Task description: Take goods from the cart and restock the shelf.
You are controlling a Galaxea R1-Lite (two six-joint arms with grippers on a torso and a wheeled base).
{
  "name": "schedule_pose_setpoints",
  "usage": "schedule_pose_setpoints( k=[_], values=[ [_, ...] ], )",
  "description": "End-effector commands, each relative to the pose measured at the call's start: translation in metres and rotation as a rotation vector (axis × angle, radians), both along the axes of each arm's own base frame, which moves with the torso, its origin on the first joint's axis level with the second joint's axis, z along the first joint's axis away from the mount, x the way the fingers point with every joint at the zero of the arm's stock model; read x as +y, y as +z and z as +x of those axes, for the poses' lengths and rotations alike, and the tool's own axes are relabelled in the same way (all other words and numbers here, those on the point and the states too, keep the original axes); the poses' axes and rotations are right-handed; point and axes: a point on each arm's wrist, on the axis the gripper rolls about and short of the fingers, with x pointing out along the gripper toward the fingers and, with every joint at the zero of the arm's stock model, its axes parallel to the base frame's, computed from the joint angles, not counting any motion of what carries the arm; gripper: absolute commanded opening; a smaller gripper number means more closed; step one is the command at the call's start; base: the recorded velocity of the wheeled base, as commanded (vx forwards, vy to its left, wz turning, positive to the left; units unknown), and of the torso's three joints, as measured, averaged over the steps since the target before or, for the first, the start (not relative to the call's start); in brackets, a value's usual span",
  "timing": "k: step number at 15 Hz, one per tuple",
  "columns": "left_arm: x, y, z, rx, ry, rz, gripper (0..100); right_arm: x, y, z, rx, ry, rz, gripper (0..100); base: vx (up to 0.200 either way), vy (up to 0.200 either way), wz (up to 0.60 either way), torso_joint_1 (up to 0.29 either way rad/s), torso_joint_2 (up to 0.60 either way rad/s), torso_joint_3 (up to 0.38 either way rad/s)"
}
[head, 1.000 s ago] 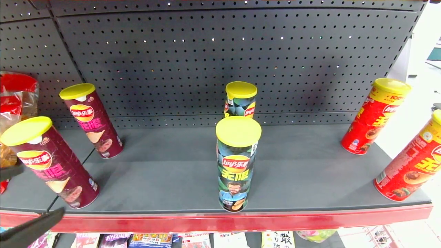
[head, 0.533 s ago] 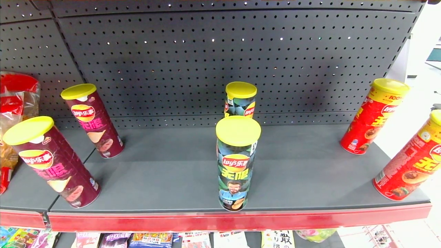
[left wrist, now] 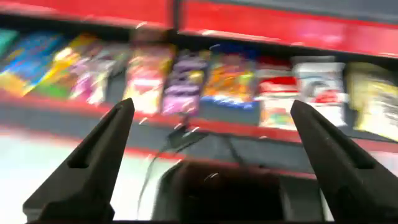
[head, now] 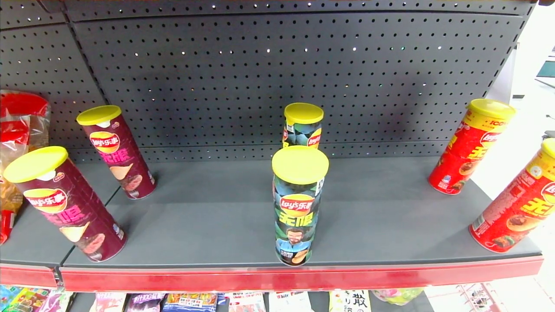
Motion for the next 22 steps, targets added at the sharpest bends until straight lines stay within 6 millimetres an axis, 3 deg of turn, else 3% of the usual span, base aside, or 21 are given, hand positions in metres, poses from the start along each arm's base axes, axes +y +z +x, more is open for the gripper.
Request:
schedule_pose_setpoints(
  k=[1,4,6,8,11,16,19,22],
  values=[
    [-0.001,-0.015,0.021,-0.152,-0.119,-0.013,100,0.007,0.015,0.02,0.126,-0.131,-0.02,100,0.0,0.0,0.0,0.0,0.0,0.0],
    [-0.002,-0.041,0.055,-0.392,-0.15,0.059,100,0.009,-0.001,0.018,0.048,-0.059,0.001,100,0.0,0.0,0.0,0.0,0.0,0.0],
    [-0.002,-0.044,0.055,-0.358,-0.128,0.062,100,0.01,-0.015,0.016,-0.138,0.143,-0.002,100,0.0,0.0,0.0,0.0,0.0,0.0],
    [-0.002,-0.044,0.055,-0.358,-0.128,0.062,100,0.011,-0.017,0.021,-0.192,0.146,-0.005,100,0.0,0.0,0.0,0.0,0.0,0.0],
    [-0.001,-0.044,0.055,-0.358,-0.123,0.063,100,0.012,-0.014,0.031,-0.035,-0.049,-0.041,100,0.0,0.0,0.0,0.0,0.0,0.0],
    [-0.001,-0.044,0.055,-0.358,-0.124,0.065,100,0.012,-0.016,0.016,-0.252,-0.144,-0.018,100,0.0,0.0,0.0,0.0,0.0,0.0],
    [-0.001,-0.044,0.055,-0.358,-0.123,0.063,100,0.018,-0.018,0.01,-0.294,0.178,0.0,100,0.0,0.0,0.0,0.0,0.0,0.0],
    [-0.001,-0.044,0.055,-0.358,-0.124,0.065,100,0.018,-0.022,0.011,-0.275,0.174,0.041,100,0.0,0.0,0.0,0.0,0.0,0.0]
  ],
)
